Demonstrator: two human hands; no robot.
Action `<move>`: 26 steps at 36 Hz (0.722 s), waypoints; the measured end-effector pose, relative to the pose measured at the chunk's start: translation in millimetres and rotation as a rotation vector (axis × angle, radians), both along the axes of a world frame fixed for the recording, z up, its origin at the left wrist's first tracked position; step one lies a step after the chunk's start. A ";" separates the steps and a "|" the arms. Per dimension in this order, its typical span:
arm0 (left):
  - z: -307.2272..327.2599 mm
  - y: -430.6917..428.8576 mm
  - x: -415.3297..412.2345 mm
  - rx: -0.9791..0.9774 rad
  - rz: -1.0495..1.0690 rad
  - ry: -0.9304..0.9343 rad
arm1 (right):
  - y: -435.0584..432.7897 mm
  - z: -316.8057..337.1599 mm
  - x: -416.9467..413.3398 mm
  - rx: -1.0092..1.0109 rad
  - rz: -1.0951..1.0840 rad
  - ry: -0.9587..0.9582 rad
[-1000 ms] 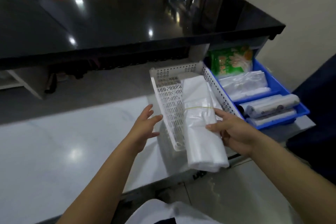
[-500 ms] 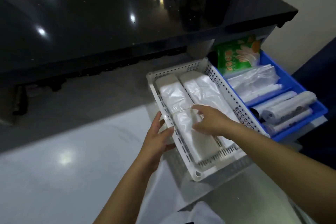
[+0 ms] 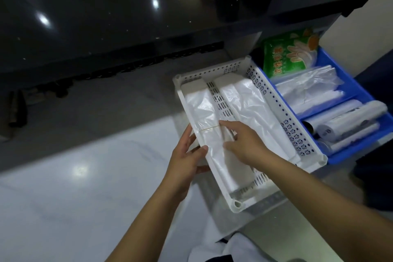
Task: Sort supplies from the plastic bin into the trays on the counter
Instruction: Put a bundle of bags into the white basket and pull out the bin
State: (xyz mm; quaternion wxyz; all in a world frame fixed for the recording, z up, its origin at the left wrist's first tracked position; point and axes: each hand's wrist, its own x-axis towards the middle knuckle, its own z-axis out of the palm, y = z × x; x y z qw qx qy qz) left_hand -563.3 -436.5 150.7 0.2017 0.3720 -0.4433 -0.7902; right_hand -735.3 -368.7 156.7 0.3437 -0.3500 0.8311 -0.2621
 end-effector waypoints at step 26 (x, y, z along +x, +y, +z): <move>0.0 4.4 -1.5 -0.074 -0.030 -0.120 | 134.4 58.0 -173.3 0.358 0.457 0.721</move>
